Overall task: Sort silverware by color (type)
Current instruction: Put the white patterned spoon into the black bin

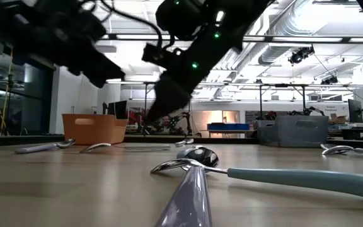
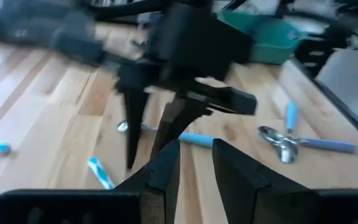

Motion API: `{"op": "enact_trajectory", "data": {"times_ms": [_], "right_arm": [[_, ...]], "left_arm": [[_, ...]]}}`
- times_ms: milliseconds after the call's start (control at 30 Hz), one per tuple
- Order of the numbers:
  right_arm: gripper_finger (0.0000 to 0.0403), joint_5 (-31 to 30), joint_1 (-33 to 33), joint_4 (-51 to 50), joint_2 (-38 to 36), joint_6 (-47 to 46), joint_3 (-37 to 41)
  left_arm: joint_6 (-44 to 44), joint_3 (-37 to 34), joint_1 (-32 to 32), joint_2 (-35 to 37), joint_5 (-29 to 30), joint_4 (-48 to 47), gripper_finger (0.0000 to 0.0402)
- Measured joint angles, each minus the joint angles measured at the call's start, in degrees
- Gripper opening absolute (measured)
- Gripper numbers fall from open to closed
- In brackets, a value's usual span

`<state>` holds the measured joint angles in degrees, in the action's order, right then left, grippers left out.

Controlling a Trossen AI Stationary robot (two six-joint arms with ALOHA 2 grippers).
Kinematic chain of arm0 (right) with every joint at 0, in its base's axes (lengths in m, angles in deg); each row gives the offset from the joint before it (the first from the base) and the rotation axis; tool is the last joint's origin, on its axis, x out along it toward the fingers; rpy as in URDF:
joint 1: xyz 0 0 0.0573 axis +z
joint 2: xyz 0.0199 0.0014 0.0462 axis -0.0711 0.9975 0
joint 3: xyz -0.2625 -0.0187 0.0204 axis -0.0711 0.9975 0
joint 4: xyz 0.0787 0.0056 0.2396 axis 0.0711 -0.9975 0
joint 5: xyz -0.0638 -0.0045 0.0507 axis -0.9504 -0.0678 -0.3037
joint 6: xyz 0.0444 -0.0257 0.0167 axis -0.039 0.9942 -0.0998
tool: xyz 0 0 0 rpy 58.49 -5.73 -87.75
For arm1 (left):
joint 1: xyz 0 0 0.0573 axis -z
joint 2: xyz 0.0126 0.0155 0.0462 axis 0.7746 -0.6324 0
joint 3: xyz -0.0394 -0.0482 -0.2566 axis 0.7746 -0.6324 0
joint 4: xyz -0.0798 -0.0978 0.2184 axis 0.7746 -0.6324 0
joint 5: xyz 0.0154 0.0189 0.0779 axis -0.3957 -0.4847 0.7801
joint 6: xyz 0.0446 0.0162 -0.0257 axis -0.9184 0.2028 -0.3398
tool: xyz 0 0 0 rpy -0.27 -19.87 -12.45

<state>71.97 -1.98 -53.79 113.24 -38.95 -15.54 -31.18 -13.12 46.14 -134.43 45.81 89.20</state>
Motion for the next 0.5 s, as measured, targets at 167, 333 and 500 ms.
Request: {"op": "enact_trajectory", "data": {"times_ms": [167, 333, 500], "right_arm": [[0.0127, 9.16, -3.03, 2.86, 0.93, -2.82, -0.04], [0.0135, 10.89, -3.99, 1.37, 3.32, -2.82, -1.85], [0.0134, 11.6, -4.21, -5.12, 7.59, -1.59, -8.02]], "left_arm": [[-1.32, -5.51, 2.19, 6.73, -0.02, 2.38, 0.0076], [-2.57, -8.55, 3.31, 11.05, 0.05, 2.47, 0.0075], [-2.91, -10.01, 3.31, 13.26, 0.05, 2.66, 0.0075]]}}
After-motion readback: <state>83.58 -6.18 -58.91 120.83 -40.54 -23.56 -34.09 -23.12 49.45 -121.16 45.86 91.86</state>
